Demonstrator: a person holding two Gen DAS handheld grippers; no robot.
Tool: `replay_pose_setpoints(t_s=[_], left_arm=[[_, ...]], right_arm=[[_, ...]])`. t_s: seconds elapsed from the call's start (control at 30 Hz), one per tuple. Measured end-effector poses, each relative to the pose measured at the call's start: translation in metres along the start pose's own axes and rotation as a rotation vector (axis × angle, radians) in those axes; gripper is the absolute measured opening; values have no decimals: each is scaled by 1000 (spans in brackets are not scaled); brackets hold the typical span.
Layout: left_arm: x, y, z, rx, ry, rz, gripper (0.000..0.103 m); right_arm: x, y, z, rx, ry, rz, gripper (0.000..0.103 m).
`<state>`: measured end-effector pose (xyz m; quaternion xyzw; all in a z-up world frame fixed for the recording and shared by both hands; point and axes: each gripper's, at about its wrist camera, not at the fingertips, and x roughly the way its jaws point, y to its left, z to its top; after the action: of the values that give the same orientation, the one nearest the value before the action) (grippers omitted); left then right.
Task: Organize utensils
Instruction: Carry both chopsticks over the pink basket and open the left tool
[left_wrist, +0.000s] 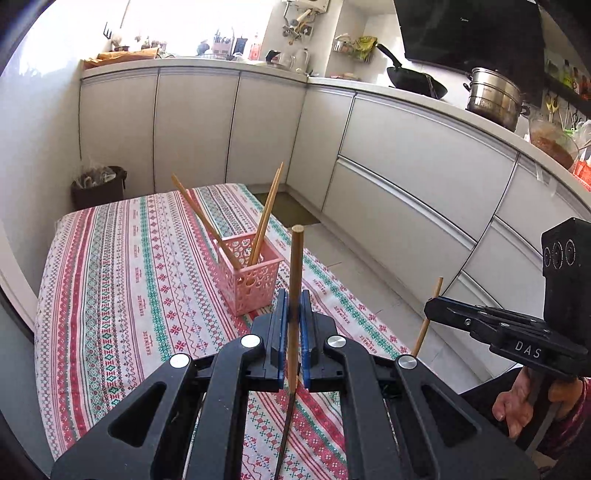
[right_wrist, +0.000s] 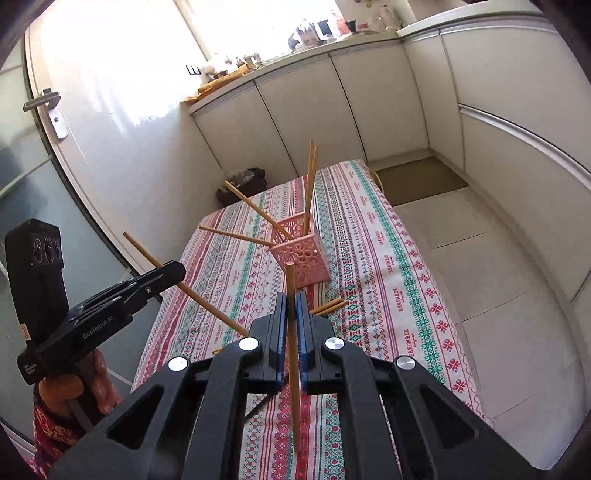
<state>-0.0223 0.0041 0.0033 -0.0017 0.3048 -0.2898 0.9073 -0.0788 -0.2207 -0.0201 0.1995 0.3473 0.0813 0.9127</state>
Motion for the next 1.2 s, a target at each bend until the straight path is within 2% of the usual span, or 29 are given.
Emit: replay_pose_setpoints(t_s=[0.23,0.67,0.93,1.03,1.2], left_arm=[[-16,-4,26,-16,-110,0,5],[-35,-9,90,-40,-275,50,5],[-4,-7,130,-29,-321,136,5],[18,0,135,-18,-316,196,5],[59,22,133,-39,-282,238,5]], right_arm=[[-15,1,31,18,-80,22,6],[-43,3,110,38,-292,81,6],[-27,3,142,36,-408,79,6],[-11,0,148,36,-423,73,6],[21,-3,157,21,-446,50,6]])
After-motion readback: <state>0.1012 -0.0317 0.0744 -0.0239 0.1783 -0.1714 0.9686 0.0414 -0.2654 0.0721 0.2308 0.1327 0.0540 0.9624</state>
